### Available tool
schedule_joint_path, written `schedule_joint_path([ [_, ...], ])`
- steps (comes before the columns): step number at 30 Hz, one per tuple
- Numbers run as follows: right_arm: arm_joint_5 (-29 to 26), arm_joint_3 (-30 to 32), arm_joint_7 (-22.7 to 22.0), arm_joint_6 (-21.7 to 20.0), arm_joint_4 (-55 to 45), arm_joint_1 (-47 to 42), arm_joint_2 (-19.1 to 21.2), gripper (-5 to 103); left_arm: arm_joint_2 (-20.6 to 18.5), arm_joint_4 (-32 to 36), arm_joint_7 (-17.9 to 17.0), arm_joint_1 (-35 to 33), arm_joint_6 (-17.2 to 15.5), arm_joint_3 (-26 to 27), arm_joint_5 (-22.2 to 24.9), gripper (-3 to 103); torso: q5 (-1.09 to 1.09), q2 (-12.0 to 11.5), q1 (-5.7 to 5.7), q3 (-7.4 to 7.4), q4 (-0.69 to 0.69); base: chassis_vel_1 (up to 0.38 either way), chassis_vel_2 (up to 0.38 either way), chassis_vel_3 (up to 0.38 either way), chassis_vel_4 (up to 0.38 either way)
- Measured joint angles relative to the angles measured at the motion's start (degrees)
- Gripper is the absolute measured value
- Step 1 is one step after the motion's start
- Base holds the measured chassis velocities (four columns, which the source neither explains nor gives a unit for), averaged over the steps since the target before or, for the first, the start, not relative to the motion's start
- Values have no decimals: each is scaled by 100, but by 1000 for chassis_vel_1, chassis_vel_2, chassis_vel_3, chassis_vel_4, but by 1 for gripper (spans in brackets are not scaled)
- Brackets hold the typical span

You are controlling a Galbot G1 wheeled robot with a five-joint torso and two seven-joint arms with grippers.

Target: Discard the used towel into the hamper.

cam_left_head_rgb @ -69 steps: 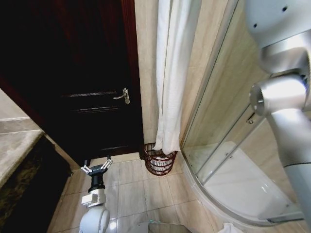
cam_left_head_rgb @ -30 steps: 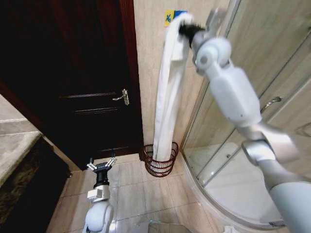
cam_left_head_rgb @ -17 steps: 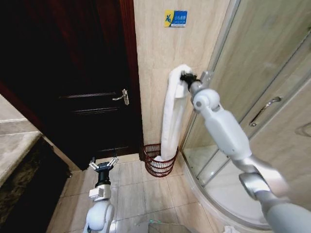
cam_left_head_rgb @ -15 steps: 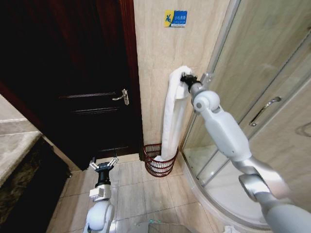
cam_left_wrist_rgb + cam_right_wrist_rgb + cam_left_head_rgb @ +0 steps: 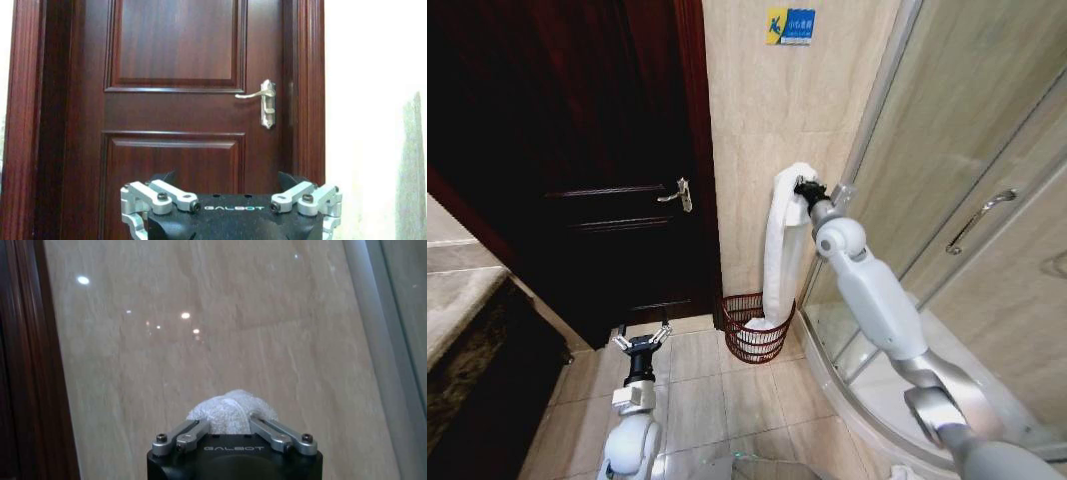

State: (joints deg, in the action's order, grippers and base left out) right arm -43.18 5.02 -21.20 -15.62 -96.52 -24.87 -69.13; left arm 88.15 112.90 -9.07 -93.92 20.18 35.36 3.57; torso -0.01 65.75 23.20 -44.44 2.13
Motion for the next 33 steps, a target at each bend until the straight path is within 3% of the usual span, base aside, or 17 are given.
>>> schedule_joint_path([
  [33, 398, 66, 492, 310, 112, -496, -358, 7, 26, -245, 148, 11, 219, 46, 48, 100, 1, -990, -446, 542, 0, 0, 0, 0, 0],
])
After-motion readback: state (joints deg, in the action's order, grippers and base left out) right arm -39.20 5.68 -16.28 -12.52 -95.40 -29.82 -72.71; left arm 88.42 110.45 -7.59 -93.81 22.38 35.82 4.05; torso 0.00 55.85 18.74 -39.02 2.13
